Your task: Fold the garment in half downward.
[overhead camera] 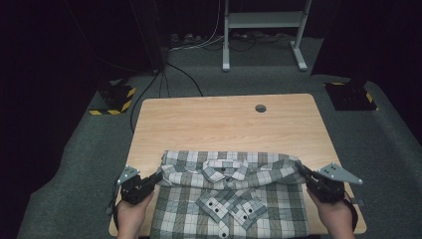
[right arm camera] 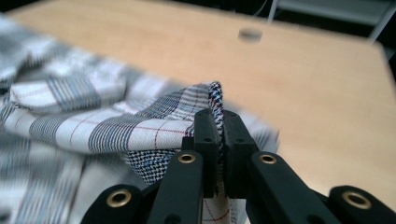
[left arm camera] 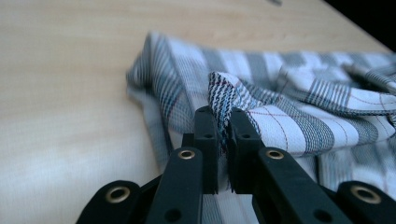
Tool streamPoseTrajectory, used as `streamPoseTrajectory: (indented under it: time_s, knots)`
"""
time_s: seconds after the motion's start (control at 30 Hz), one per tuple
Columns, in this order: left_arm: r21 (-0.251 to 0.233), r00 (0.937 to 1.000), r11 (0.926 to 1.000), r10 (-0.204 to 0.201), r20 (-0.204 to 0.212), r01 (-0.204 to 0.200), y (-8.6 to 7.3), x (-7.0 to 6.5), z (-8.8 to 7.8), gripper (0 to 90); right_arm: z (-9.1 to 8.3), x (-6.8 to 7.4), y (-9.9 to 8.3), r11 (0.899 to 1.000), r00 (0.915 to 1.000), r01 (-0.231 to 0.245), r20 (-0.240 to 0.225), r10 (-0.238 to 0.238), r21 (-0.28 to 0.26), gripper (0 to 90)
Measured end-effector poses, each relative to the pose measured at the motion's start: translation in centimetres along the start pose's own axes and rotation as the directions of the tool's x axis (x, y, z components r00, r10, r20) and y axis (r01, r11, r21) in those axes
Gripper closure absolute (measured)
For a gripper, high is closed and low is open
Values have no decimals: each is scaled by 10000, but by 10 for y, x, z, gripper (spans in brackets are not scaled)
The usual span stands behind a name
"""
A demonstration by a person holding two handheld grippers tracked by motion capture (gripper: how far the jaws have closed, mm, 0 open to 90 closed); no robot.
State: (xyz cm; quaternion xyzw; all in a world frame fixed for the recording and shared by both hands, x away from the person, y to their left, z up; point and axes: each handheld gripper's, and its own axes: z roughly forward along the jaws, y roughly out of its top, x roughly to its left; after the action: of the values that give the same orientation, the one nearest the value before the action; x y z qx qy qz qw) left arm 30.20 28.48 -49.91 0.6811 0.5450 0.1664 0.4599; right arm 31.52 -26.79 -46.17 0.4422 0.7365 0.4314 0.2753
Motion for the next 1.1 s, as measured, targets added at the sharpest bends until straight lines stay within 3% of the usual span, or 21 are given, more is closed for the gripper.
streamPoseTrajectory:
  time_s: [0.07,0.2,0.37,0.53,0.77,0.97,1.1]
  knots:
    - [170,9998,9996,-215,9,215,-13,1,1,843,0,3,-16,9996,9999,-104,-27,105,262,858]
    - [579,9998,9983,-11,-192,22,-26,0,3,840,2,6,-49,9953,9987,-485,-125,497,835,857]
    - [870,9995,9962,-28,-307,54,-39,0,6,831,5,9,-71,9892,9973,-683,-177,712,1293,856]
    - [984,9992,9951,-70,-402,109,-50,-1,8,822,8,12,-79,9859,9981,-584,-94,606,1569,854]
    - [1073,9940,9926,665,-866,-571,-52,-9,6,823,11,16,-83,9849,9994,-343,101,330,1699,852]
    - [1099,9948,9928,574,-847,-479,-51,-8,8,823,14,15,-80,9828,9998,-205,100,190,1833,851]
    - [1218,9919,9906,745,-1032,-617,-46,-8,13,822,20,13,-75,9805,9998,-122,162,92,1961,849]
